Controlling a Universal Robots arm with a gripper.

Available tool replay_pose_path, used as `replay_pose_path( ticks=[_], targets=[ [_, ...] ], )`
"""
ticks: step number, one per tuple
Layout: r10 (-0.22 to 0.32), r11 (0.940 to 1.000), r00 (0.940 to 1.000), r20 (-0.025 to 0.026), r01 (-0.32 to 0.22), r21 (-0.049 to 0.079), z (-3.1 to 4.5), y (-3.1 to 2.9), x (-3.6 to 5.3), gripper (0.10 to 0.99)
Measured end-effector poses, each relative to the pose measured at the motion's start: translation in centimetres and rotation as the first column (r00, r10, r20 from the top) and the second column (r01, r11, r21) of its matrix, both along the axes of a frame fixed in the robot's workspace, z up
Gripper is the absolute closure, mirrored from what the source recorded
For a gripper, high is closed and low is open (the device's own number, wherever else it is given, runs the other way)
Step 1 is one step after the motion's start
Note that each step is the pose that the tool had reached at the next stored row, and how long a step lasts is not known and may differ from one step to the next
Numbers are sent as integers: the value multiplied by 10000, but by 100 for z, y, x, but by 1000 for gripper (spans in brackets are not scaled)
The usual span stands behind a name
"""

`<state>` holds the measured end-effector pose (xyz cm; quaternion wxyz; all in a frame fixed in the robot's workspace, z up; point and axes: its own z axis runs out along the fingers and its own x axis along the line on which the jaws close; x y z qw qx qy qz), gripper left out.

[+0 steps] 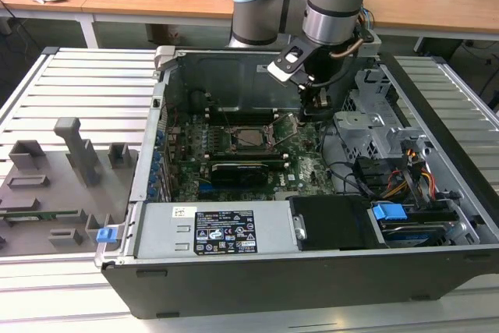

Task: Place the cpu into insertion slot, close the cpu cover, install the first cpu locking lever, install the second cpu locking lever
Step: 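Close the cpu cover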

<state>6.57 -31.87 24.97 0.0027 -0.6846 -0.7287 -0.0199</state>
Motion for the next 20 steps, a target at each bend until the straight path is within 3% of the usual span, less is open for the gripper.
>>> replay_pose_path(
  ticks=[11, 20],
  targets=[
    [2, 10000, 10000, 0, -2, -1, -31, -1, -80, 980],
    [1, 10000, 10000, 1, -1, 0, -34, -2, -234, 980]
  ],
)
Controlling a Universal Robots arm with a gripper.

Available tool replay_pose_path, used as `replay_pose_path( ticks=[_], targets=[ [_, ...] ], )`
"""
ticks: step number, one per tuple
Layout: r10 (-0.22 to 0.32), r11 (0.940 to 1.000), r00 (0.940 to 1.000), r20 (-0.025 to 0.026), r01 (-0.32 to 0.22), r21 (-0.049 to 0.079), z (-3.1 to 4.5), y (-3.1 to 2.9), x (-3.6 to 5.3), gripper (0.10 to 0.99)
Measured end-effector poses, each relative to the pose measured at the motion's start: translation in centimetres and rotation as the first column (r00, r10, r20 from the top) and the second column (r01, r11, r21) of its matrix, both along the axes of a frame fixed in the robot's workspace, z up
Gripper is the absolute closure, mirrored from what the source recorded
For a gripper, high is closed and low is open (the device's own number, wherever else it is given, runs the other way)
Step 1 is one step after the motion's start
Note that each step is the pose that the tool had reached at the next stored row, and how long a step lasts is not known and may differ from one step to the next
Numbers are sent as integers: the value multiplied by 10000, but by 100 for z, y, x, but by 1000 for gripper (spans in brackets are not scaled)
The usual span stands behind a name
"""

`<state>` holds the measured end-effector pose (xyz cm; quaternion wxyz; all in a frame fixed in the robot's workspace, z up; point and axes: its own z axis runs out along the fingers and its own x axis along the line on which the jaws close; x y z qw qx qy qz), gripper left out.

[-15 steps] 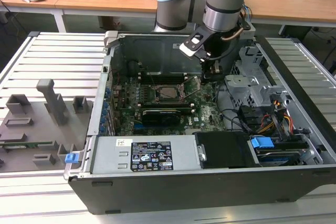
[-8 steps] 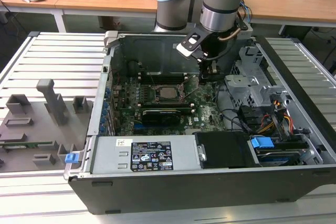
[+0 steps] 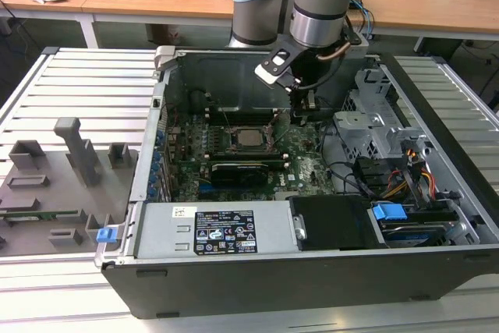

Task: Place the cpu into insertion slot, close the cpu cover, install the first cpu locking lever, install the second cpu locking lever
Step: 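Close the cpu cover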

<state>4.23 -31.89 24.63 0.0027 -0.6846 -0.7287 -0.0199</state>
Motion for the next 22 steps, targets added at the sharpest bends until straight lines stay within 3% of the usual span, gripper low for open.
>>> replay_pose_path(
  ticks=[22],
  targets=[
    [1, 10000, 10000, 0, -1, -1, -37, 5, -321, 980]
  ],
)
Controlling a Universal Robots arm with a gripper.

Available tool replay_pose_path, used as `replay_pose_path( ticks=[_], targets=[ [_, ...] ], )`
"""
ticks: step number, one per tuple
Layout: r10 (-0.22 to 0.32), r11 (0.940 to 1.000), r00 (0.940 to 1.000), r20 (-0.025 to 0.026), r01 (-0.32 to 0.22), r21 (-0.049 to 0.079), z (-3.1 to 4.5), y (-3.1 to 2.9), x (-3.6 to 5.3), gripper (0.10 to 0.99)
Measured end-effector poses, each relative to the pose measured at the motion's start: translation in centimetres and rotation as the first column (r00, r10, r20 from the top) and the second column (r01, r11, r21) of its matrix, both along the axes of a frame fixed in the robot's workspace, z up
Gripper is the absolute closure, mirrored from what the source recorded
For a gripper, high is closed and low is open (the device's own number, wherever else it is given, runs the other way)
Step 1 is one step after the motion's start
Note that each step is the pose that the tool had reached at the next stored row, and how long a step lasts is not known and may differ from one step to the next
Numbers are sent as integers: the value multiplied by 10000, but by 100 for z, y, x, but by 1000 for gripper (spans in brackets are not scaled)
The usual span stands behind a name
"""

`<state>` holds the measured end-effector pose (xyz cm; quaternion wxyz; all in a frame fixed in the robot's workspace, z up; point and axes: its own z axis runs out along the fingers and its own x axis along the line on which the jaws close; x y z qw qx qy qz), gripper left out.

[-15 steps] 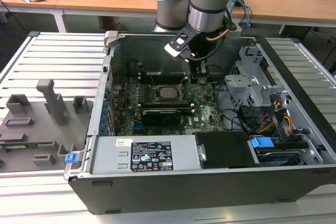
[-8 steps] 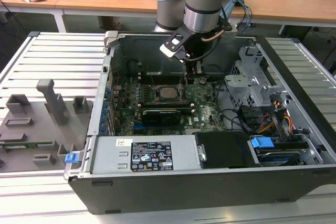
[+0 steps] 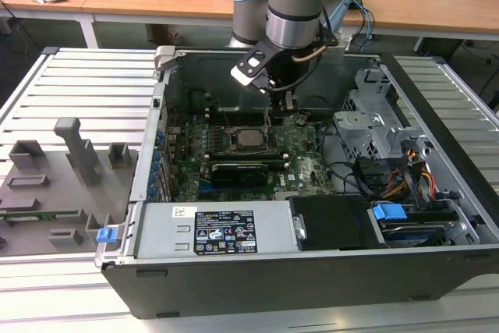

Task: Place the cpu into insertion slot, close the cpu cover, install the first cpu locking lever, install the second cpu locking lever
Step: 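Close the cpu cover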

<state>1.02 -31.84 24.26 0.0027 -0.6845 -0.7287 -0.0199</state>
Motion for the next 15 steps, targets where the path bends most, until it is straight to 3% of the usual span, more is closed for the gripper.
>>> replay_pose_path(
  ticks=[9, 12, 15],
  targets=[
    [-1, 10000, 10000, -1, 1, 1, -21, 1, -133, 980],
    [-1, 10000, 10000, 1, 1, 3, -22, 4, -250, 980],
    [0, 10000, 10000, 0, 0, 1, -22, 3, -301, 980]
  ],
)
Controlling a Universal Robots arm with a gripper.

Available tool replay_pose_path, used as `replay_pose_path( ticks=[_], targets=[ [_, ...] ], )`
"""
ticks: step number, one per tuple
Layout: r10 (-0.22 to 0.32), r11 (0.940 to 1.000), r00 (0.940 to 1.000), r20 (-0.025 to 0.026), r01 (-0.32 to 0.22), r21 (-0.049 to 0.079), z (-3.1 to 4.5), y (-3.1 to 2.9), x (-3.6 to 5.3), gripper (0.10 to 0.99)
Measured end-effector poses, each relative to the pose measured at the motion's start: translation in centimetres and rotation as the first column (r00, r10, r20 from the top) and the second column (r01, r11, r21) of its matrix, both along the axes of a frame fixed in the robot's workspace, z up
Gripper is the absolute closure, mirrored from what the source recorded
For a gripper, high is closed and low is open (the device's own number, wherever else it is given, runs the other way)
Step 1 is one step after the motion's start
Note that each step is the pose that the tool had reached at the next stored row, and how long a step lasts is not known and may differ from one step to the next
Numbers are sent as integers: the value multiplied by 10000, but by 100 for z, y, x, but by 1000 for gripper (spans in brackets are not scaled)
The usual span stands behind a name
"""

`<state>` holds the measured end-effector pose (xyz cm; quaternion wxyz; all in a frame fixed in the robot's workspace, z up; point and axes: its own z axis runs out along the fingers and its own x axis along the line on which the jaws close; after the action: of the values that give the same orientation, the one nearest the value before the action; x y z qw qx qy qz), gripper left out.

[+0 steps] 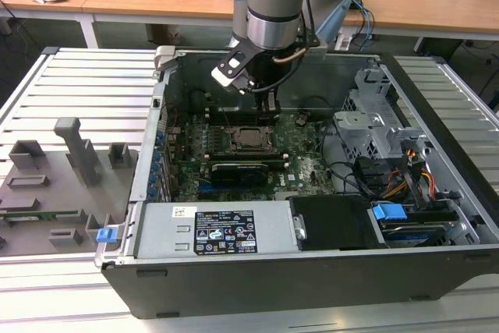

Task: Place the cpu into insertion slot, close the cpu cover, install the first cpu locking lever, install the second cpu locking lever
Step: 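Close the cpu cover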

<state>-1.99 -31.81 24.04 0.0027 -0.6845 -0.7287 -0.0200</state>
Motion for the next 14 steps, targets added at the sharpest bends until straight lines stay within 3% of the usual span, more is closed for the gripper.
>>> replay_pose_path(
  ticks=[14],
  targets=[
    [0, 10000, 10000, -1, 0, -1, 0, 0, -144, 980]
  ],
)
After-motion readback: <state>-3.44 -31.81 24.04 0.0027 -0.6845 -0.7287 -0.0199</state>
